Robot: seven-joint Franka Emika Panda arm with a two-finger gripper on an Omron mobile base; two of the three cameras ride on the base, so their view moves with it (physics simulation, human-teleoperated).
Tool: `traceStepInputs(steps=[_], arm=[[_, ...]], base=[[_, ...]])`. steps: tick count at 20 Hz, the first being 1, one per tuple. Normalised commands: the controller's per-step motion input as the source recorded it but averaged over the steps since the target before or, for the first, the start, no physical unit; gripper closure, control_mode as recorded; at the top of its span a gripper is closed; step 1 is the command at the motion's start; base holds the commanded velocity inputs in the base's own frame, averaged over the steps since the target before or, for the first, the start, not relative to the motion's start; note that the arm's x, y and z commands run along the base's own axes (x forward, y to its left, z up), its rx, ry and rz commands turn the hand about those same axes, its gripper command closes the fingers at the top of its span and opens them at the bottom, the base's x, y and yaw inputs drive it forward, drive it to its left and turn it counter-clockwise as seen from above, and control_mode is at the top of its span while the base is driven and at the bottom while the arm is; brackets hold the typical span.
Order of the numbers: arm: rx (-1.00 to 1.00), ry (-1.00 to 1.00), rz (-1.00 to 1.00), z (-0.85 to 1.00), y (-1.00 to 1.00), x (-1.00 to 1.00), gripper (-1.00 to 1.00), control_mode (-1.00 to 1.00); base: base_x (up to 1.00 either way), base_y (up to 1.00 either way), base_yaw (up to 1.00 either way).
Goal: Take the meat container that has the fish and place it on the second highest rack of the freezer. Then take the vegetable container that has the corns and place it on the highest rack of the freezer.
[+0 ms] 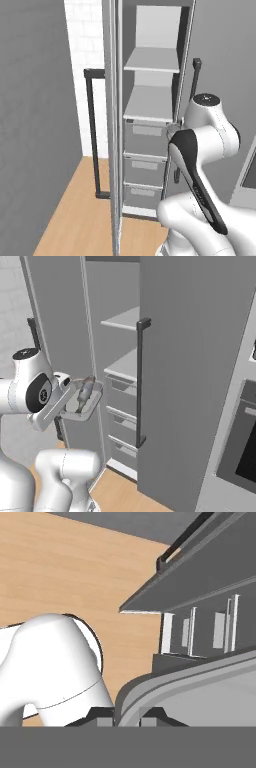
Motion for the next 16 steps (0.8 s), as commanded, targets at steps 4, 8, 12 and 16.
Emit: traceStepInputs(steps=[4, 8, 12, 16], arm=[[0.00, 0.00, 0.00, 0.00, 0.00, 0.00, 1.00, 1.00], [0.00, 0.00, 0.00, 0.00, 0.00, 0.00, 1.00, 1.00], [0.00, 0.00, 0.00, 0.00, 0.00, 0.00, 1.00, 1.00], [0.00, 0.00, 0.00, 0.00, 0.00, 0.00, 1.00, 1.00]], base=[[0.38, 0.11, -0.28], [0.42, -0.02, -0.11], [0.58, -0.03, -0.04], [0.75, 0.04, -0.08]])
